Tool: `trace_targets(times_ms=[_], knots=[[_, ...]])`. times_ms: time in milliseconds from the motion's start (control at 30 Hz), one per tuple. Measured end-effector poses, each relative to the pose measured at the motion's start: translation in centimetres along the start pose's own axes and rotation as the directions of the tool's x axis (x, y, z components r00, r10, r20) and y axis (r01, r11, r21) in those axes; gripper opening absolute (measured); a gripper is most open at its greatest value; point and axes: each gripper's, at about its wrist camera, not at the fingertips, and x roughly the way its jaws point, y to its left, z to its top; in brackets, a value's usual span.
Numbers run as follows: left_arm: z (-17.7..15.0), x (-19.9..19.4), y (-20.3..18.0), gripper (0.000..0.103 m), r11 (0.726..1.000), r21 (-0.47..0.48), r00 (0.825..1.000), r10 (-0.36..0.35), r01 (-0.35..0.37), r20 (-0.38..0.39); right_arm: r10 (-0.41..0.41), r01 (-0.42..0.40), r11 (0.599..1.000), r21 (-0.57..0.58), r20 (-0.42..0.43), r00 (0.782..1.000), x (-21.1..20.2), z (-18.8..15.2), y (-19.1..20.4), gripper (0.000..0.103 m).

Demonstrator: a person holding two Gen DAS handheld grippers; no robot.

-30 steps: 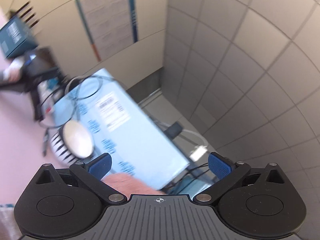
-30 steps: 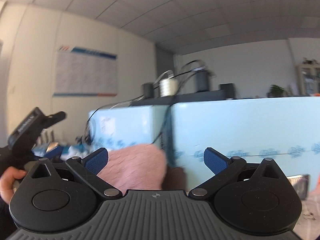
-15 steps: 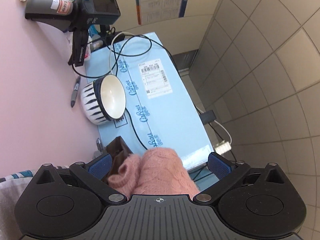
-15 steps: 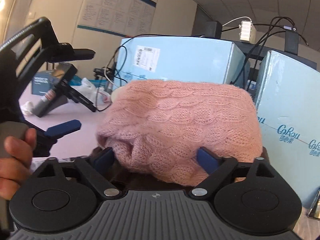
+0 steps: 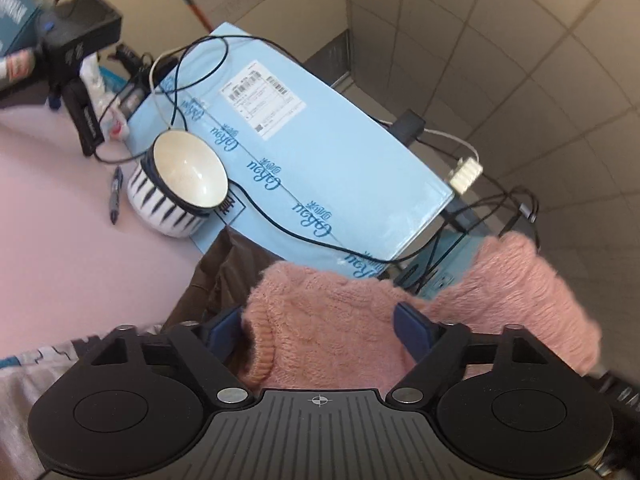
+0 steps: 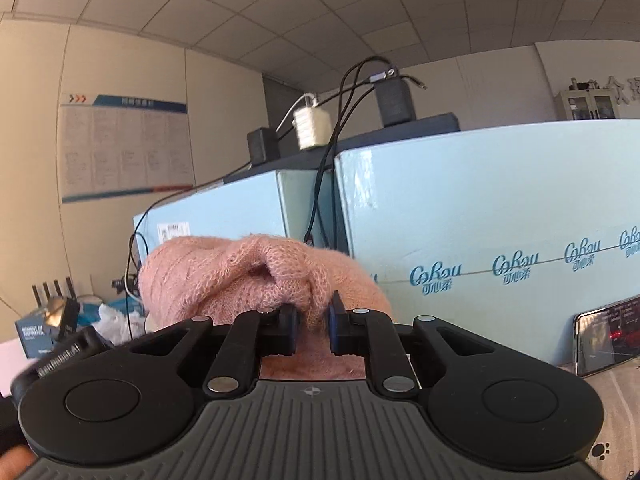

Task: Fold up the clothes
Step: 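Grasp the pink knit sweater with the right gripper while the left gripper grasps it too, then carry the pink sweater with both grippers and lay it on the bed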

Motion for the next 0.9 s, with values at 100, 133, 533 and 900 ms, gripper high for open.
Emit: trace_targets(times_ms=[100, 133, 533, 900], knots=[[-0.9, 0.3, -2.4, 0.017, 0.971, 0.225, 0.996, 0.087, -0.086, 0.005, 0.006, -0.006, 1.000, 0.025, 0.009, 1.000, -0.9, 0.7, -0.8, 0.013], [-1.2, -0.2, -3.1, 0.016, 0.958, 0.274, 0.996, 0.082, -0.088, 0.031, 0.010, -0.011, 0.999, 0.030, 0.013, 1.000, -1.2, 0.8, -1.0, 0.013], [-6.2, -5.4, -12.6, 0.012, 0.785, 0.613, 0.980, -0.176, 0.086, 0.088, -0.052, 0.038, 0.996, 0.086, 0.175, 0.983, -10.3, 5.0, -7.6, 0.011], [-14.1, -4.3, -19.0, 0.012, 0.563, 0.708, 0.904, -0.243, 0.426, -0.351, -0.434, 0.434, 0.894, 0.114, -0.021, 0.900, -22.0, 1.5, -23.3, 0.012]])
